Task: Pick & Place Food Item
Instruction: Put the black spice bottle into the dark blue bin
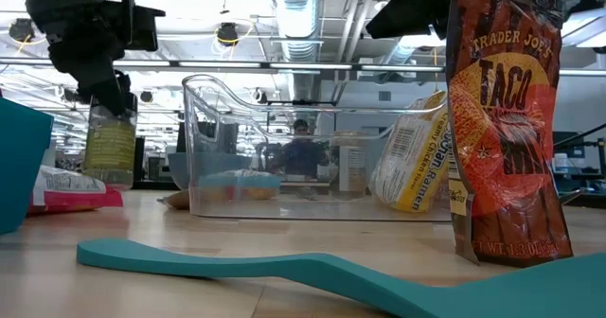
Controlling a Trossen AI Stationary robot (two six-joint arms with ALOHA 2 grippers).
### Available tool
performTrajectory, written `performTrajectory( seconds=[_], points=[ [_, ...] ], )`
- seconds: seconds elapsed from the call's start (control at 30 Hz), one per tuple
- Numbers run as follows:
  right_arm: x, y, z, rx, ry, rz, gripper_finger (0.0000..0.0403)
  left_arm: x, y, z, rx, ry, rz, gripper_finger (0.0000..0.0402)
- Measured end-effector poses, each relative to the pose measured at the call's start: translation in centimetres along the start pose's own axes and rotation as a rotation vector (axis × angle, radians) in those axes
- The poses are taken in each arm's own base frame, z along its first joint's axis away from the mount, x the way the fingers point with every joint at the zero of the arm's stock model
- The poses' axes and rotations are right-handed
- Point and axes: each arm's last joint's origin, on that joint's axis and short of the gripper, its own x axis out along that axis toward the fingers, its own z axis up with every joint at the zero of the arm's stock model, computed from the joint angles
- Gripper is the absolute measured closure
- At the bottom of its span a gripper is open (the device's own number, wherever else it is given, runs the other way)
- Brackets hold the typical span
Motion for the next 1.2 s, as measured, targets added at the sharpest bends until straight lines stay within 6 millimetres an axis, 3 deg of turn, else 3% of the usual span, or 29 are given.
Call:
performTrajectory(
  seconds=[0.53, 0.83, 1.2],
  points=[
    [0.0, 0.0, 0.0, -0.007, 0.000, 0.000, 0.0321, -1.7, -1.3, 1.7, -0.057, 0.006, -0.165, 0.0199],
    [0.0, 0.0, 0.0, -0.007, 0.000, 0.000, 0.0321, -1.9, -1.8, 1.7, -0.152, 0.097, -0.319, 0.0199],
    [0.0, 0.0, 0.0, -0.007, -0.001, 0.000, 0.0321, -2.1, -2.6, 2.0, -0.132, 0.053, -0.380, 0.0198]
  ],
)
